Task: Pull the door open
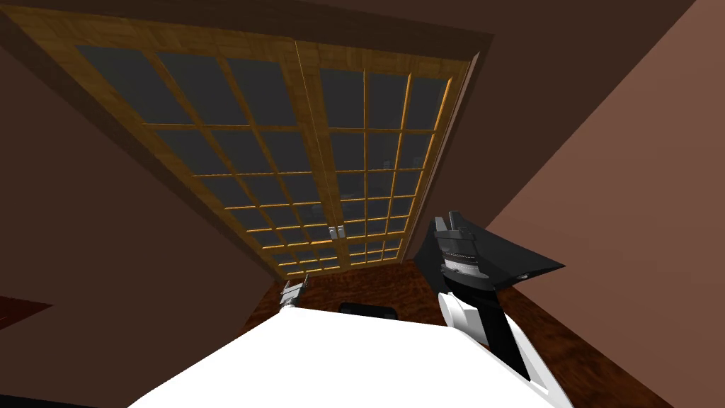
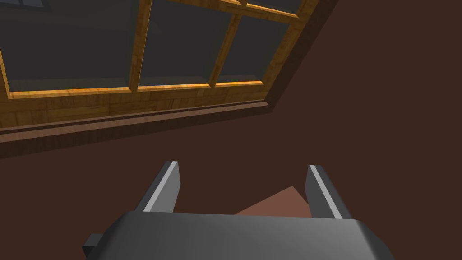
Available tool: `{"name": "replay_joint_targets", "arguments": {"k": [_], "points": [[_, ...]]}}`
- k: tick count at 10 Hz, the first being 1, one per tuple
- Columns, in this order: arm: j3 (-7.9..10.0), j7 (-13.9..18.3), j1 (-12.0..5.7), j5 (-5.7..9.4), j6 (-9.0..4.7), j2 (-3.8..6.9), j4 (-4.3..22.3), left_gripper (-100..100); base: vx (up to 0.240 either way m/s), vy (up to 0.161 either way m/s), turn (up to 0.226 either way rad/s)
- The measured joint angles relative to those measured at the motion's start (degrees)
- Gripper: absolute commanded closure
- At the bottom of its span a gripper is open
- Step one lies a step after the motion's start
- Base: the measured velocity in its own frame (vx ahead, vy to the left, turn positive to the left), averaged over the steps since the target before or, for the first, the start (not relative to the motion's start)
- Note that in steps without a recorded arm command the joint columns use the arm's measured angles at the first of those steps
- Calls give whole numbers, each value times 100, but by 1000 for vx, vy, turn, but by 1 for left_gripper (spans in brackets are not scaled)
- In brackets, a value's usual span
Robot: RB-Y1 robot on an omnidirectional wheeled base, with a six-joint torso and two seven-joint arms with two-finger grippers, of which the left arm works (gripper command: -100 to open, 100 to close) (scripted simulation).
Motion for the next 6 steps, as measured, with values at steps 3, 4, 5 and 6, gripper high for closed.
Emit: {"name": "replay_joint_targets", "arguments": {"k": [3, 4, 5, 6], "points": [[-12, -87, -293, 10, -98, -68, 105, -100, 144, 38, -99], [-43, -72, -360, 3, -73, -89, 35, -100, 178, 39, -138], [-48, -100, -539, 8, -140, -97, 165, -100, 117, 33, -39], [-75, -95, -520, -2, -113, -126, 34, -100, 145, 58, -136]]}}
